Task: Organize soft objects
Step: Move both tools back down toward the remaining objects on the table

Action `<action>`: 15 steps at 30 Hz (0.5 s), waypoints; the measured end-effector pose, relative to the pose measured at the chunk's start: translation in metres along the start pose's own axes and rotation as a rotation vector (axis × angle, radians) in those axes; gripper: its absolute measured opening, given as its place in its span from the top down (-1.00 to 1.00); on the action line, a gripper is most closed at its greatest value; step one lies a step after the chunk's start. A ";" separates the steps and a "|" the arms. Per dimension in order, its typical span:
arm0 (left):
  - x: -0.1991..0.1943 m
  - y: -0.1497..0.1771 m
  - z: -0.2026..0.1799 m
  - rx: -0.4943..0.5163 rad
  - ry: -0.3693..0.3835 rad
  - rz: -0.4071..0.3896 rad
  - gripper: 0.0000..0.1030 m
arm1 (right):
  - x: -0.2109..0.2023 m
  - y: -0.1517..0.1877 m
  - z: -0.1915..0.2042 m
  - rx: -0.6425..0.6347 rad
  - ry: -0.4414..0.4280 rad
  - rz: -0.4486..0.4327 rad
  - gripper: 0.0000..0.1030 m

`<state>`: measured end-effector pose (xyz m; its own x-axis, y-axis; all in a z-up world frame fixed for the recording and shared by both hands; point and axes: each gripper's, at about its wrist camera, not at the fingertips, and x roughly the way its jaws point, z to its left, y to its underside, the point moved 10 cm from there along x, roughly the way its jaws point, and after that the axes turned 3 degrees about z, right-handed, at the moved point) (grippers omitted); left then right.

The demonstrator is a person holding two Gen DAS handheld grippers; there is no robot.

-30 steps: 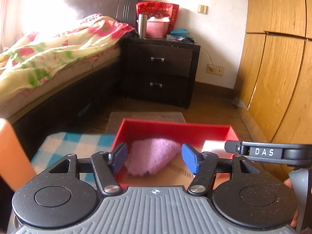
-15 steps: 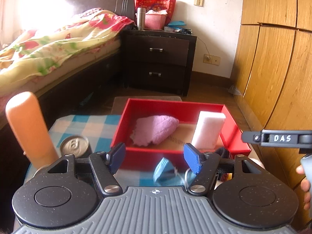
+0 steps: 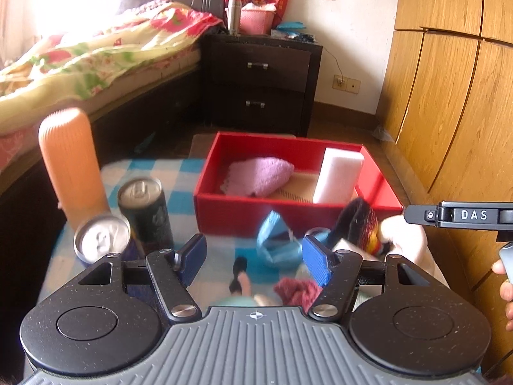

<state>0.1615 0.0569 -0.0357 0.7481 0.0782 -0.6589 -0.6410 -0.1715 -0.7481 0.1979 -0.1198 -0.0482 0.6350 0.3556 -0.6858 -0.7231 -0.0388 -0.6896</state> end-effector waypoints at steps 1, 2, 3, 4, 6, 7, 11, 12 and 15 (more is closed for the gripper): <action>0.000 0.005 0.000 -0.002 0.006 0.014 -0.28 | 0.000 0.003 0.001 -0.002 -0.001 0.004 -0.10; -0.001 0.010 0.001 -0.002 0.007 0.027 -0.28 | 0.000 0.006 0.001 -0.007 -0.003 0.012 -0.10; 0.000 0.014 0.002 -0.002 0.006 0.040 -0.28 | 0.001 0.008 0.002 -0.011 -0.003 0.018 -0.10; 0.000 0.020 0.002 -0.003 0.003 0.052 -0.28 | 0.001 0.009 0.003 -0.014 -0.002 0.022 -0.10; 0.001 0.030 0.003 -0.009 0.004 0.080 -0.28 | 0.000 0.012 0.004 -0.018 -0.003 0.025 -0.10; 0.001 0.035 0.003 -0.012 0.007 0.094 -0.28 | -0.001 0.014 0.004 -0.017 -0.006 0.024 -0.10; 0.001 0.054 0.006 -0.029 0.006 0.137 -0.28 | -0.006 0.021 0.007 -0.023 -0.018 0.030 -0.10; 0.000 0.058 0.007 -0.031 0.006 0.145 -0.28 | -0.006 0.024 0.009 -0.029 -0.023 0.034 -0.10; -0.004 0.070 0.007 -0.035 0.021 0.168 -0.28 | -0.009 0.035 0.020 -0.065 -0.055 0.056 -0.10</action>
<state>0.1127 0.0518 -0.0859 0.6343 0.0254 -0.7726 -0.7513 -0.2150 -0.6239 0.1615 -0.1056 -0.0612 0.5772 0.4018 -0.7110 -0.7367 -0.1195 -0.6656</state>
